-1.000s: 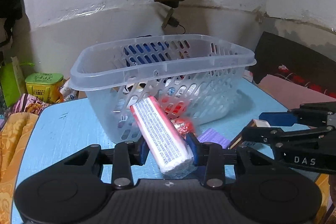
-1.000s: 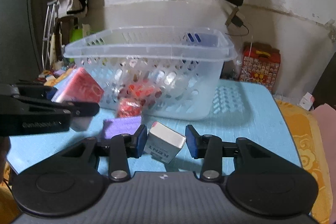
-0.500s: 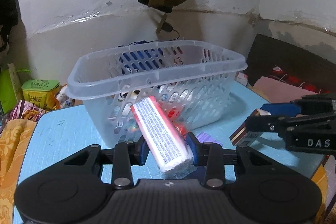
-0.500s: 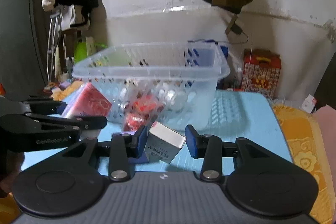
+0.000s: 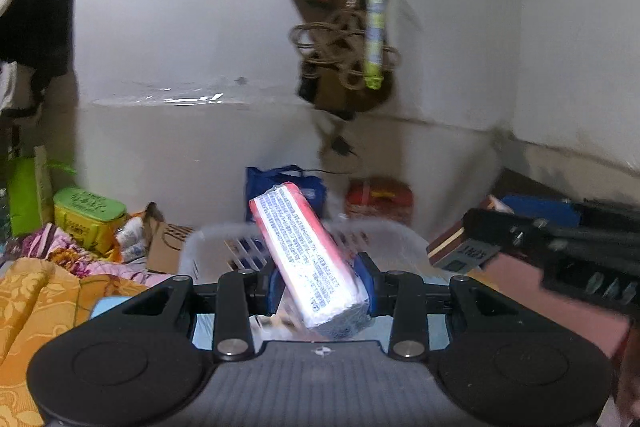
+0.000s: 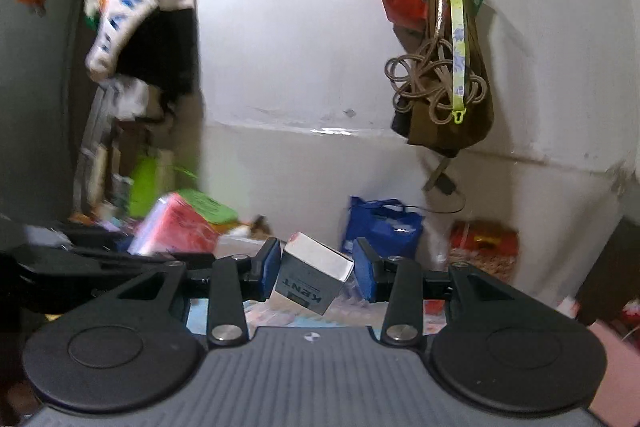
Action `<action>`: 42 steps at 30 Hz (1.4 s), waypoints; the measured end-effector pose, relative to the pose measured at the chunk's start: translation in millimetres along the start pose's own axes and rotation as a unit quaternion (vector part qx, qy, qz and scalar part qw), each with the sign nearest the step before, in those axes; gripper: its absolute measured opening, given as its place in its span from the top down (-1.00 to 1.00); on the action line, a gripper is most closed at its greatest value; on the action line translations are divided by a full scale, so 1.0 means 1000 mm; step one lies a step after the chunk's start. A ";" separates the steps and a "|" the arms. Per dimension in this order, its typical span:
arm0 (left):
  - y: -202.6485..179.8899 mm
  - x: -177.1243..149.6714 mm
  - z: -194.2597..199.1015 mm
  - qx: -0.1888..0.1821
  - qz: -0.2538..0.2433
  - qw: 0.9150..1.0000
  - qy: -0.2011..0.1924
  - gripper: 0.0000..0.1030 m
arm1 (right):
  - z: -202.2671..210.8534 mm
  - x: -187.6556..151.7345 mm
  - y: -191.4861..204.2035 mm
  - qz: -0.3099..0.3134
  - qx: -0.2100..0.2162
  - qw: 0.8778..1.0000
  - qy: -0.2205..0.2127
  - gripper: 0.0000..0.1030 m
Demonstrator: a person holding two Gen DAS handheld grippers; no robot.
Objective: Organize objects
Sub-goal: 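Lift the KENT box and tissue pack over the basket while both grippers release them, then grasp the purple box with the right gripper while the left grasps the red-wrapped candy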
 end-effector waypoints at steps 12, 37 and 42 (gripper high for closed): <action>0.034 -0.005 -0.072 0.057 0.009 0.997 0.049 -0.26 | -0.066 -0.029 -0.006 -0.019 -0.004 0.998 0.056 -0.16; 0.014 -0.085 -0.013 0.038 -0.055 0.996 0.052 -0.90 | -0.018 -0.158 0.068 -0.003 0.036 0.985 0.169 -0.75; 0.016 -0.095 -0.014 0.040 -0.057 0.995 0.065 -0.89 | -0.015 -0.162 0.056 -0.012 0.042 0.984 0.175 -0.09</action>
Point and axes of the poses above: each gripper's, at about its wrist camera, not at the fingertips, and z roughly against the way its jaws point, y to its left, x to its top, the point moved 3 cm from there along -z, roughly the way its jaws point, and after that the axes turned 7 degrees about z, right-handed, at the moved point
